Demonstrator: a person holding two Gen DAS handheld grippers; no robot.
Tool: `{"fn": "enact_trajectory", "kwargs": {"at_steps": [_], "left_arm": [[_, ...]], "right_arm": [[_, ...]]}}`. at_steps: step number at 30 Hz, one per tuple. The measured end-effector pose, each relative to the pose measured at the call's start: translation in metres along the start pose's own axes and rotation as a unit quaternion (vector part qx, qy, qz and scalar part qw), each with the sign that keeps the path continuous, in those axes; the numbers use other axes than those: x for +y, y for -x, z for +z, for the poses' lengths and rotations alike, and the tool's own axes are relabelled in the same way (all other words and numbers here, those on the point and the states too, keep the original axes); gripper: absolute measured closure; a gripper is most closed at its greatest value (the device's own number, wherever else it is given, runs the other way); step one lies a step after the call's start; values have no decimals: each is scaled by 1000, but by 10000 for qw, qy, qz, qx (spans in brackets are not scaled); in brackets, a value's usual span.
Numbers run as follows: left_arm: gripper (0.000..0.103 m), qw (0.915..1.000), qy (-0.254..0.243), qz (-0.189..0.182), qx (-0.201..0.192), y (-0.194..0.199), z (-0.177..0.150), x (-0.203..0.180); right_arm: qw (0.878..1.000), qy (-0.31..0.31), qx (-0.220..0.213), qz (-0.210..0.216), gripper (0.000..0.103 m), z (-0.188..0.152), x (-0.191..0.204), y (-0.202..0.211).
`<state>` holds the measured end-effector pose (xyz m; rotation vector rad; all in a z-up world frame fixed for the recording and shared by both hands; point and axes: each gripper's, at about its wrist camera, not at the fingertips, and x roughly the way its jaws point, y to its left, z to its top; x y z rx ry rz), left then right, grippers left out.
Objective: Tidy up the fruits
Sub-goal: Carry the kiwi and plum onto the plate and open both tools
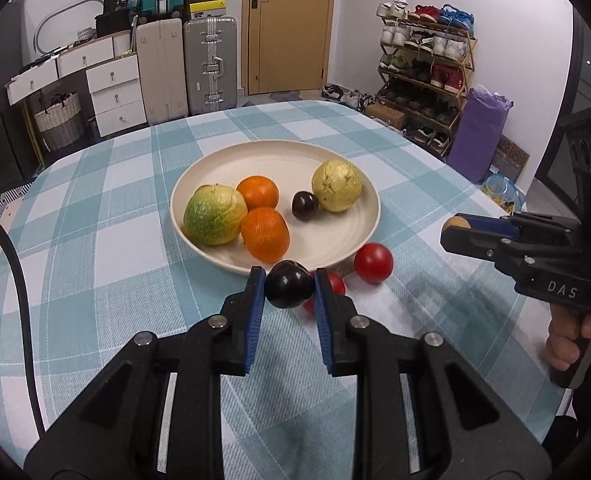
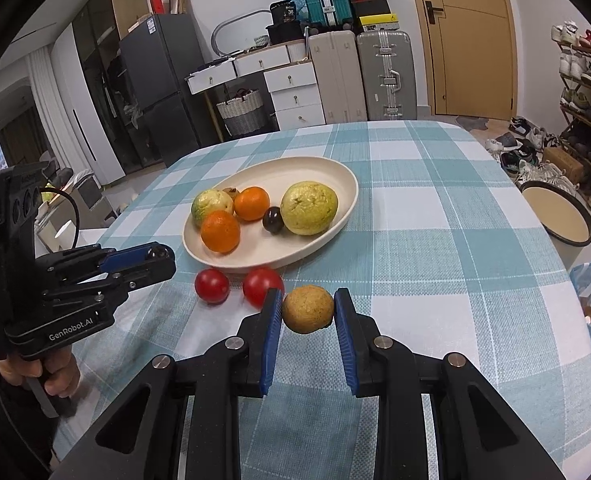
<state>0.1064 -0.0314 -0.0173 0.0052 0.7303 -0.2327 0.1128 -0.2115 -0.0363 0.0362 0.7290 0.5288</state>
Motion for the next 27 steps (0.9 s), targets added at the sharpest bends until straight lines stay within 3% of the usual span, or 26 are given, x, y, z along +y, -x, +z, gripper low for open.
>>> {"fn": "enact_trajectory", "kwargs": {"at_steps": [8,27], "left_arm": [[82,9996,156,-86,-214,-7,12,3],[82,9991,330,-14,-278,-20,28,12]], "right_arm": [[9998,187,-13,-51,76,16,9,-2],[9996,230,20,178,76,49,20,-35]]}}
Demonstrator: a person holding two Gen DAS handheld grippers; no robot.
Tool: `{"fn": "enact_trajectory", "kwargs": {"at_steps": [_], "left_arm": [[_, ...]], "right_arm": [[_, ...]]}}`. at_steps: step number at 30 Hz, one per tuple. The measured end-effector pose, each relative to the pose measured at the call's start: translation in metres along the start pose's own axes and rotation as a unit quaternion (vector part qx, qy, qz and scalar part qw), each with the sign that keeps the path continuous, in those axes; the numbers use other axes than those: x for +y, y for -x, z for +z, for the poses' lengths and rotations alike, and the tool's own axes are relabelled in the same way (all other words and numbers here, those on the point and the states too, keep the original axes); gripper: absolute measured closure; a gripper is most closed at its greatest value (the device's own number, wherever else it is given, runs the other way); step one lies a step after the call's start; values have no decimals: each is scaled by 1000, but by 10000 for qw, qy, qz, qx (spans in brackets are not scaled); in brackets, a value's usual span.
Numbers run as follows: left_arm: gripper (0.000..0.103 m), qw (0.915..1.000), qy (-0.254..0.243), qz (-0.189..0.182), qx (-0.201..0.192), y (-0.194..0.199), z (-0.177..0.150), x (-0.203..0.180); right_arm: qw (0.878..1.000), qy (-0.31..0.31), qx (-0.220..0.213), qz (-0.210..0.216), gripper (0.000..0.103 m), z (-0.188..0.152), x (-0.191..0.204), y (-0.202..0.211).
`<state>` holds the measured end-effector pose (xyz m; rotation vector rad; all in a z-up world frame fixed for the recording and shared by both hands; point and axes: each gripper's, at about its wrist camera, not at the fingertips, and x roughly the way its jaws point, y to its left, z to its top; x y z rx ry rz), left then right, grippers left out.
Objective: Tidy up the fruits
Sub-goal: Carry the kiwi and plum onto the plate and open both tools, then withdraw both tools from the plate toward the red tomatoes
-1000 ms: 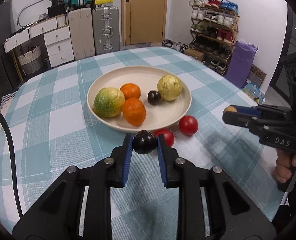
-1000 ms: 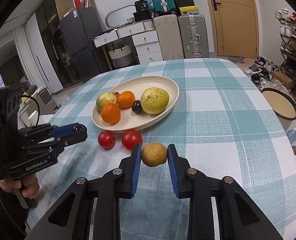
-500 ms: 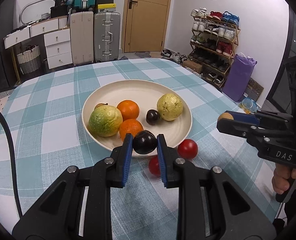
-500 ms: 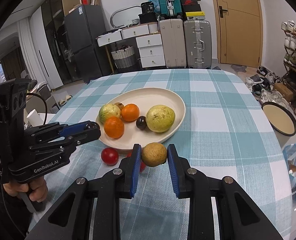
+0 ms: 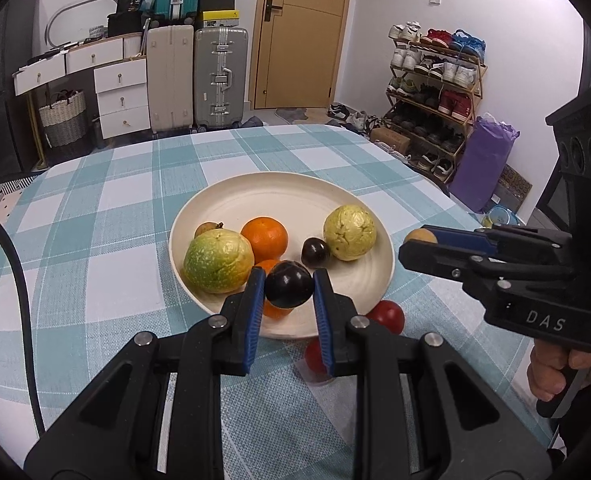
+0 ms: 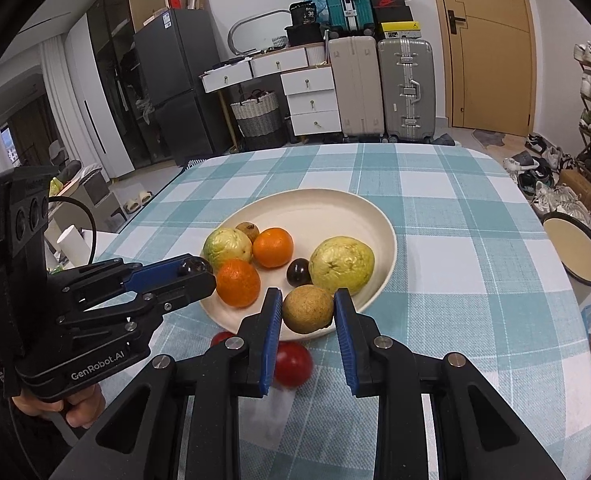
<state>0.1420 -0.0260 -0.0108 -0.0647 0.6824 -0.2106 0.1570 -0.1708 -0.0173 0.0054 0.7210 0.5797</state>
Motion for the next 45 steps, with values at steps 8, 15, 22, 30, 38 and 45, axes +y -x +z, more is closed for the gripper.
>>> {"fn": "enact_trajectory", "kwargs": {"at_steps": [8,15,22,30,38,45], "left_arm": [[82,10000,17,80,38,-6,2,1],[82,9999,-72,59,63,-12,7,-2],[82,9999,-125,104,28,-18,7,-6],[82,9997,-197,93,76,-25,2,-7],[81,9998,-173,84,75,-25,1,-6],[62,9993,-266,226,110,-20,-4,-7]], "right_arm": [[9999,-27,113,34,76,3,0,-12],[9998,55,186,3,76,4,-1,-21],[9996,30,275,13,76,3,-4,-30],[9992,9,401,9,76,0,-7,-43],[9993,150,348,-68,72,0,-3,-34],[9994,139,256,-199,58,-11,-6,-16]]}}
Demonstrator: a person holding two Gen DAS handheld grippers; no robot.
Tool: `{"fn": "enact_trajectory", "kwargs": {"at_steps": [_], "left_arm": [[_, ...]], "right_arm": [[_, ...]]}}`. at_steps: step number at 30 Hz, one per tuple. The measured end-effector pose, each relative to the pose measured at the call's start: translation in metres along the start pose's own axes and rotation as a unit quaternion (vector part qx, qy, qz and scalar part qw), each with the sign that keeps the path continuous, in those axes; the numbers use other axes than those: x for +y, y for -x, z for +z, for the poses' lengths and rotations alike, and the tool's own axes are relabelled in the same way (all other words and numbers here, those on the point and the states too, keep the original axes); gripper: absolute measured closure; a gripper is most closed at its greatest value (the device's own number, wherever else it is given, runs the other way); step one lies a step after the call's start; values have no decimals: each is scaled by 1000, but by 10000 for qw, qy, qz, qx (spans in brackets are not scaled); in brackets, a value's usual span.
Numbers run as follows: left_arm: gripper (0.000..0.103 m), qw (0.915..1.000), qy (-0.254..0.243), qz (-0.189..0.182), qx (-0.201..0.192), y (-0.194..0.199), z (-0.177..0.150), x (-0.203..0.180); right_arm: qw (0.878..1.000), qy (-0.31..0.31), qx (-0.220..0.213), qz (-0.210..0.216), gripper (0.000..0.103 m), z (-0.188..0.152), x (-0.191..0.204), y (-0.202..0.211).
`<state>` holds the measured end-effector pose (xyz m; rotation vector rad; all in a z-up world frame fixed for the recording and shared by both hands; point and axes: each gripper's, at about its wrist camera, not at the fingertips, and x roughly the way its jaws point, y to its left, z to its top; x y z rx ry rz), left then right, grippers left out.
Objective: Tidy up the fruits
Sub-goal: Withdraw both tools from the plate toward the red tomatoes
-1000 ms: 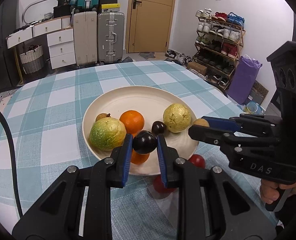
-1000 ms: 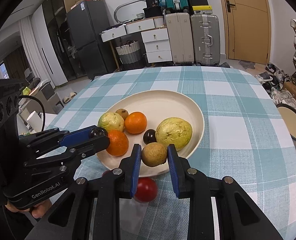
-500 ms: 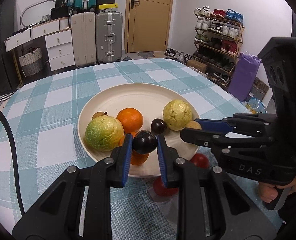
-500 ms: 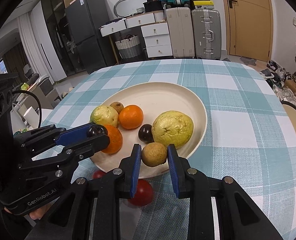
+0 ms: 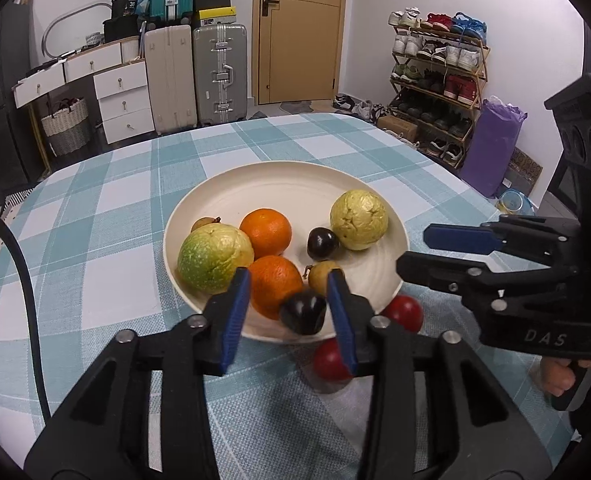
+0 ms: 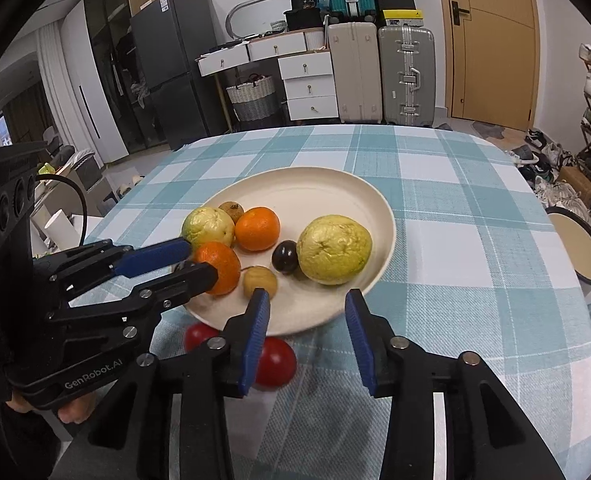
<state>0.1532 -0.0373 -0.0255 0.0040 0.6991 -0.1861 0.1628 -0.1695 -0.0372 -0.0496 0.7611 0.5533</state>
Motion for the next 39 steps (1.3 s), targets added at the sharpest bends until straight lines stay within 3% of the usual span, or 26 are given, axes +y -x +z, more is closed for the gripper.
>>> {"fn": "enact_trajectory", "kwargs": {"at_steps": [3,5,7,9,11,18,23,39], "left_arm": [[45,10000,38,54,-56,9,-3,1],[25,9998,103,131,-129,17,-5,3],[18,9994,173,192,-211,27,-8,5],[14,9993,206,215,-220,34,-10,7],[0,9991,232,303,-207,42,-13,8],[1,9983,404,359,-223,65,-28,15],[1,9978,343,514,-234,71,-32,13],[1,9982,411,431,45,51,-44,8]], "right_arm": [[10000,0,31,-27,55,-5,-3,5],[10000,9,13,-63,55,-7,-4,10],[10000,-8,-9,-80,51,-10,-5,14],[9999,-67,-40,-75,35,-12,-6,18],[9999,-114,-115,-26,28,-15,-7,24],[9997,-48,-198,-139,2,-17,-2,31],[9995,67,-126,-264,1,-22,2,30],[9990,229,216,-315,0,-30,8,9]]}}
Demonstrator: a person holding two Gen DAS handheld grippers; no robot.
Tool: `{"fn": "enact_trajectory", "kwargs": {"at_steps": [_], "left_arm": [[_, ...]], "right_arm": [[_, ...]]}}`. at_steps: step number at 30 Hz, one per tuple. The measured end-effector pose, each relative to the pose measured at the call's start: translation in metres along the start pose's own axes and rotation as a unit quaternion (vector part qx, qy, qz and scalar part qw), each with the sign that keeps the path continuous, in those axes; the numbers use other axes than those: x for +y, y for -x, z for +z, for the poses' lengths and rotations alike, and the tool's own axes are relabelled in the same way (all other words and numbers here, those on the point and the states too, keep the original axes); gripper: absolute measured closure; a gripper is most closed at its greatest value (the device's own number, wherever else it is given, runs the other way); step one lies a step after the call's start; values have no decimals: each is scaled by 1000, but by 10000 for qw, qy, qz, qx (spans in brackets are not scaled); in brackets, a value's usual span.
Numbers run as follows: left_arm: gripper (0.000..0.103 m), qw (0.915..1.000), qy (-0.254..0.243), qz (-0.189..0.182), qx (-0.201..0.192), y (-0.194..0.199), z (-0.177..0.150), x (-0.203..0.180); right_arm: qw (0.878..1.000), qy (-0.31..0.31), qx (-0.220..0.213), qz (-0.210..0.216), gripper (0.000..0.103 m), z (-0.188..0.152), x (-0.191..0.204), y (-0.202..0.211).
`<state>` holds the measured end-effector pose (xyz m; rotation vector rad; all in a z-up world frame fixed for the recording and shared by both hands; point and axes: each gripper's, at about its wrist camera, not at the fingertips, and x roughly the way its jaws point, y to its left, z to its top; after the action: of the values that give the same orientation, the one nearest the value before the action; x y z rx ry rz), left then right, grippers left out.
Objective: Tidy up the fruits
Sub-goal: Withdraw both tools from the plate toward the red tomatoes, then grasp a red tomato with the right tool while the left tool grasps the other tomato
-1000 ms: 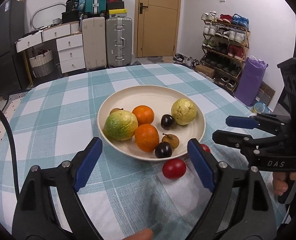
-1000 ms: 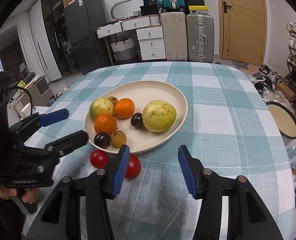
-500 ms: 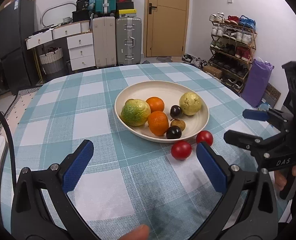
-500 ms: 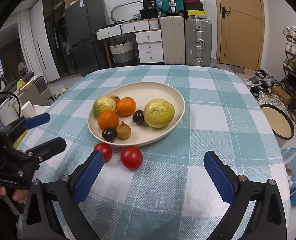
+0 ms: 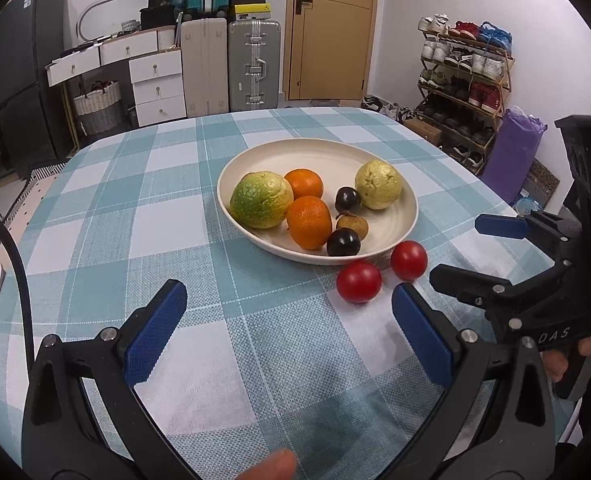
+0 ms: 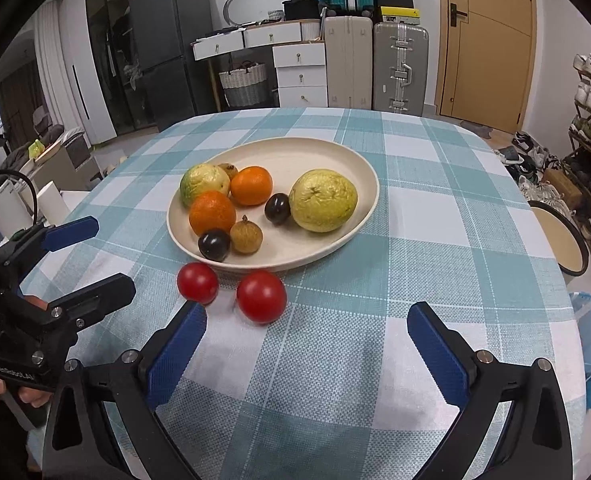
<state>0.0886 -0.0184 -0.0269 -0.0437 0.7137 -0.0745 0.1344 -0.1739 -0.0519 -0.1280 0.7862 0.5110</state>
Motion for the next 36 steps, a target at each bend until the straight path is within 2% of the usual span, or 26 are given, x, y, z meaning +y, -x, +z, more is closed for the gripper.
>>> {"fn": "enact_trajectory", "kwargs": {"at_steps": [11,19,23,28,30,36], "left_arm": [[1,9999,-48,142,44,-7,-1,-2],[1,9999,-2,112,65,-7,0,1],[1,9999,69,95,84,-6,-1,4],[1,9999,96,86,85,-6,-1,5],[1,9999,98,83,91,-6,-1,5],[1,9999,100,83,101,-6,-1,5]], "right_arm": [[9989,73,418,-196,0,1,7,-22],[9985,88,481,-263,2,4,8,-29],[9983,68,568,-136,23,6,8,-33],[9984,136,543,-42,24,5,13,-33],[9984,186,531,-18,31,5,15,-33],[9984,214,512,73,43,7,19,-33]]}}
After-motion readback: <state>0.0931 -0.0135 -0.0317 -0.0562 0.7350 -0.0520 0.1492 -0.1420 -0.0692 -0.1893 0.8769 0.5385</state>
